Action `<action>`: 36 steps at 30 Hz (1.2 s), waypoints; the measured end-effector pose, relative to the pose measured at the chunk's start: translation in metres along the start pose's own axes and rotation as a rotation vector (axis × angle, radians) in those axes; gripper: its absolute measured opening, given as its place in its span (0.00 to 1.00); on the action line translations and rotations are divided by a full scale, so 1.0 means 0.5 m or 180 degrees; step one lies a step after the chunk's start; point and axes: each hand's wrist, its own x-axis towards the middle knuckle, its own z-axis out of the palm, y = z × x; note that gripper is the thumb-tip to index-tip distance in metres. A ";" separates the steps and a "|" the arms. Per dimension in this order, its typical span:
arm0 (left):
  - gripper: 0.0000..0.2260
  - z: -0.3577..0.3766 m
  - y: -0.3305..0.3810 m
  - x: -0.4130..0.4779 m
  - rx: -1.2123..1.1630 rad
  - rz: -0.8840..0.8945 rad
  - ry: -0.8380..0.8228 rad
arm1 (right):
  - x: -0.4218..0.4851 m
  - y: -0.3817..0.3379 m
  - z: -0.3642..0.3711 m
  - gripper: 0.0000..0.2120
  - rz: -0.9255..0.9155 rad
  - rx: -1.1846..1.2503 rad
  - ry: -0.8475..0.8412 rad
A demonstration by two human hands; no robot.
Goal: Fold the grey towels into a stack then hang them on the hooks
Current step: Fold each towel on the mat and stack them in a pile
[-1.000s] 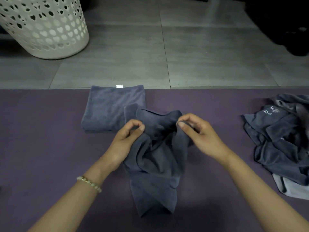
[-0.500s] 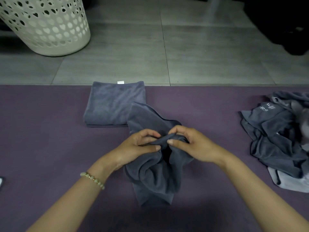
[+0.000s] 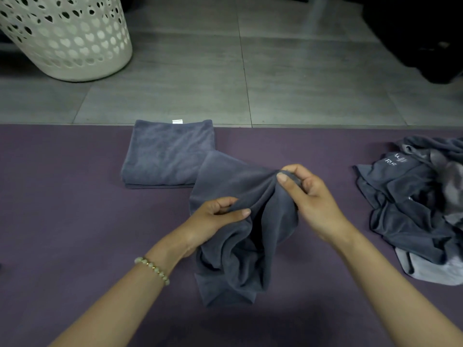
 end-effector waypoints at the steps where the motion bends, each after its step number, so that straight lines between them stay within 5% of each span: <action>1: 0.11 -0.002 0.002 0.001 0.0067 0.0023 0.0027 | 0.002 0.000 -0.005 0.04 -0.0045 0.0044 0.0261; 9: 0.10 -0.034 0.040 -0.010 0.0468 0.0178 0.0044 | 0.000 -0.003 -0.047 0.06 -0.0095 0.0030 0.1117; 15: 0.06 -0.031 0.128 -0.052 0.0481 0.0190 0.0084 | 0.014 -0.101 -0.074 0.06 -0.0259 -0.0055 0.1183; 19: 0.06 -0.023 0.221 -0.104 0.0300 0.0349 0.0503 | 0.000 -0.187 -0.069 0.02 -0.0173 -0.0321 0.0710; 22: 0.07 0.007 0.294 -0.155 0.0076 0.0699 0.0857 | -0.032 -0.261 -0.056 0.13 0.0041 -0.0470 0.0367; 25: 0.05 0.045 0.360 -0.222 -0.0097 0.0955 0.1004 | -0.078 -0.354 -0.034 0.10 0.0116 -0.0487 0.0077; 27: 0.06 0.069 0.394 -0.270 -0.0148 0.1029 0.0996 | -0.116 -0.427 -0.004 0.03 -0.0134 -0.0503 -0.0112; 36: 0.07 0.147 0.515 -0.464 -0.0202 0.1489 0.0694 | -0.266 -0.670 0.114 0.08 -0.1003 -0.0656 -0.0756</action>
